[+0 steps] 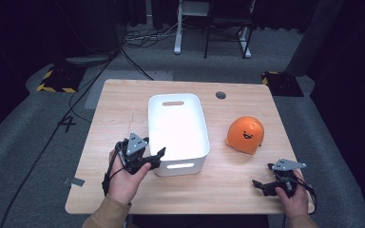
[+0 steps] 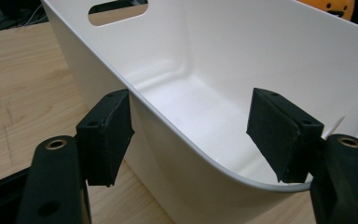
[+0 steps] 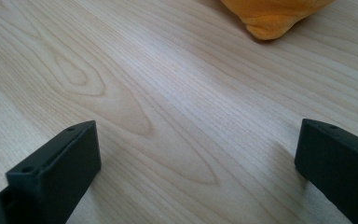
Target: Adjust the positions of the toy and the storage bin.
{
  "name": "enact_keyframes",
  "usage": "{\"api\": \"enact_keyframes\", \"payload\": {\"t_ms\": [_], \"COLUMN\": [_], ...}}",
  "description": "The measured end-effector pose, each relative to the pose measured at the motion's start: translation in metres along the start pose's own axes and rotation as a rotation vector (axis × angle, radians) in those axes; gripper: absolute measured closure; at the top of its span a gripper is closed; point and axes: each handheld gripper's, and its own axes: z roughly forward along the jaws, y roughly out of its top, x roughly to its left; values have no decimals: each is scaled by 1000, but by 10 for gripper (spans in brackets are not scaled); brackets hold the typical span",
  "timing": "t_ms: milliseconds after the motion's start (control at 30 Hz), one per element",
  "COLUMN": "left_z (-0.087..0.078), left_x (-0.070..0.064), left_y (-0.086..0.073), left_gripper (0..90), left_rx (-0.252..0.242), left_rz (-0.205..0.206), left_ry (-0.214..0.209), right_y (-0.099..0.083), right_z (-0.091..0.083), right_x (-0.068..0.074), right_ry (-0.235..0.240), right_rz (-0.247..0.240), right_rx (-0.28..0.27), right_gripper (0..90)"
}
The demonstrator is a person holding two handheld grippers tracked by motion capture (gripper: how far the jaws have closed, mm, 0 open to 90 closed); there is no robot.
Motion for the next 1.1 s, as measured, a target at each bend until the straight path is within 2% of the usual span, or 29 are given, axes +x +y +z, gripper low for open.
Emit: {"api": "enact_keyframes", "payload": {"t_ms": [33, 300, 400, 600, 967, 1100], "left_z": [-1, -5, -5, -9, -21, -23], "left_x": [-6, -25, -29, -42, -61, -66], "left_y": [-1, -7, -9, -14, -23, -26], "left_gripper": [291, 260, 248, 246, 245, 245], "left_rx": [-1, -13, -22, -33, -33, -43], "left_rz": [9, 31, 28, 17, 46, 28], "left_ry": [-10, -43, -55, -49, -86, -94], "right_y": [0, 0, 0, 0, 0, 0], "right_z": [0, 0, 0, 0, 0, 0], "right_x": [0, 0, 0, 0, 0, 0], "right_ry": [-2, -1, -1, -2, -1, -1], "right_rz": [3, 4, 4, 3, 4, -4], "right_rx": [-2, -1, -1, -1, -1, 0], "right_gripper": [3, 3, 3, 3, 3, 3]}}
